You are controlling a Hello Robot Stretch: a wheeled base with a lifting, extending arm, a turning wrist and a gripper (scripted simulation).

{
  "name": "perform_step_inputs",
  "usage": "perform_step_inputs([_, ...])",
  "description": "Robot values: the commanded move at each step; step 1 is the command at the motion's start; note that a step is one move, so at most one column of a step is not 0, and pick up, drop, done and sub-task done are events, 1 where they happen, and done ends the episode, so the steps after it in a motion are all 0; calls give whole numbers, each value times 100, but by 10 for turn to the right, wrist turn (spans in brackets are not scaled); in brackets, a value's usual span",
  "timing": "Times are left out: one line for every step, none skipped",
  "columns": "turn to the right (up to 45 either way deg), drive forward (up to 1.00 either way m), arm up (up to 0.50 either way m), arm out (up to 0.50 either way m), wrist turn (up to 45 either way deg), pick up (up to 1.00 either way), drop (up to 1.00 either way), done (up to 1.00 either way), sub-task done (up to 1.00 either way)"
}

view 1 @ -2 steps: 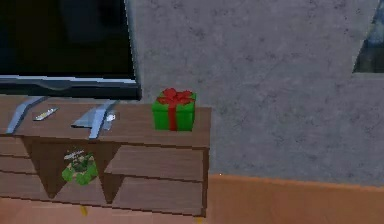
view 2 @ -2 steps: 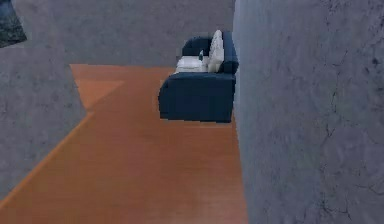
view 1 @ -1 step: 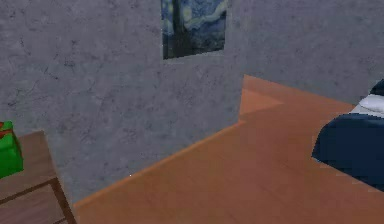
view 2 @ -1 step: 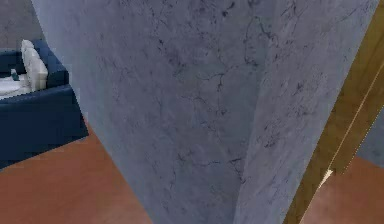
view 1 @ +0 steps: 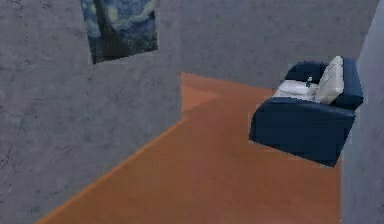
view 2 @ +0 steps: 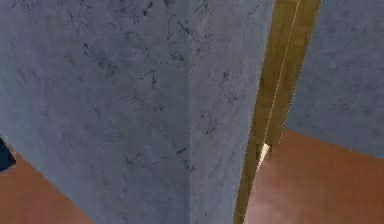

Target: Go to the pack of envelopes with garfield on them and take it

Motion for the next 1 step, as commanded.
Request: perform_step_inputs([0,100,0,0,0,0,0,0,0])
